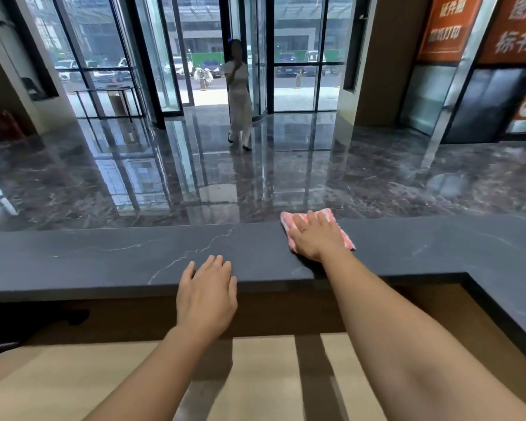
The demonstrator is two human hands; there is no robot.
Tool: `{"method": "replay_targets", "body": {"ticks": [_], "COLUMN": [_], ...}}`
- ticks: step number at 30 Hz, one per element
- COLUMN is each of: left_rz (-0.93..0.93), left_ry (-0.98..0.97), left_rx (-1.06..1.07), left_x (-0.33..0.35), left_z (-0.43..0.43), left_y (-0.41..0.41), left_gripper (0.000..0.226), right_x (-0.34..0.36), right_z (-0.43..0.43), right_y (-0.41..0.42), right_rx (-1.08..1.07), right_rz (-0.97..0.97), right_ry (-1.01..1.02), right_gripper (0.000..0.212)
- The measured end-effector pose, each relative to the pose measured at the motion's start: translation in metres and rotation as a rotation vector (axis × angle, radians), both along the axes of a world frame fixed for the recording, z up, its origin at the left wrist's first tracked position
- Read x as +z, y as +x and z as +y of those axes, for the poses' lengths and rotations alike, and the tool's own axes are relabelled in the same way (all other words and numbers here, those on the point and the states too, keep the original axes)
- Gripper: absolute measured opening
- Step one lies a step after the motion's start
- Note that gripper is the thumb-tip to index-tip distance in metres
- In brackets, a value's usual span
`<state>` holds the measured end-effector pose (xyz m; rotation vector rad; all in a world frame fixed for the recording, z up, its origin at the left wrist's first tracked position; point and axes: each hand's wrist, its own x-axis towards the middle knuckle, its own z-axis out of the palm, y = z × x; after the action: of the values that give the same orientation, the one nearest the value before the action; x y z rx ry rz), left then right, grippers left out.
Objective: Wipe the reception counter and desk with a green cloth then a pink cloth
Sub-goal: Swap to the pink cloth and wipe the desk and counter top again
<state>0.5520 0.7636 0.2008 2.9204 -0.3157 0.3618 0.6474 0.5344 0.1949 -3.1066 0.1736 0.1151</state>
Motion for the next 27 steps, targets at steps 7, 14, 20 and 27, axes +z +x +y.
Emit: {"method": "replay_targets", "body": {"ticks": [7, 14, 20, 27], "left_rz": [0.039, 0.121, 0.149, 0.174], "left_ry": [0.015, -0.006, -0.018, -0.072], "left_rx": [-0.041, -0.052, -0.074, -0.167], "left_x": [0.002, 0.006, 0.006, 0.001], "left_z": [-0.019, -0.018, -0.013, 0.001], "left_y": [-0.002, 0.003, 0.0, -0.005], "left_gripper": [0.037, 0.037, 0.045, 0.053], "right_x": [0.008, 0.012, 0.006, -0.009], "right_z": [-0.067, 0.012, 0.101, 0.049], "right_y": [-0.047, -0.06, -0.066, -0.059], "right_rx": [-0.252, -0.195, 0.146, 0.227], "right_rz": [0.01, 0.007, -0.012, -0.024], "right_ry": [0.053, 0.091, 0.031, -0.118], "right_gripper": [0.058, 0.064, 0.058, 0.059]}}
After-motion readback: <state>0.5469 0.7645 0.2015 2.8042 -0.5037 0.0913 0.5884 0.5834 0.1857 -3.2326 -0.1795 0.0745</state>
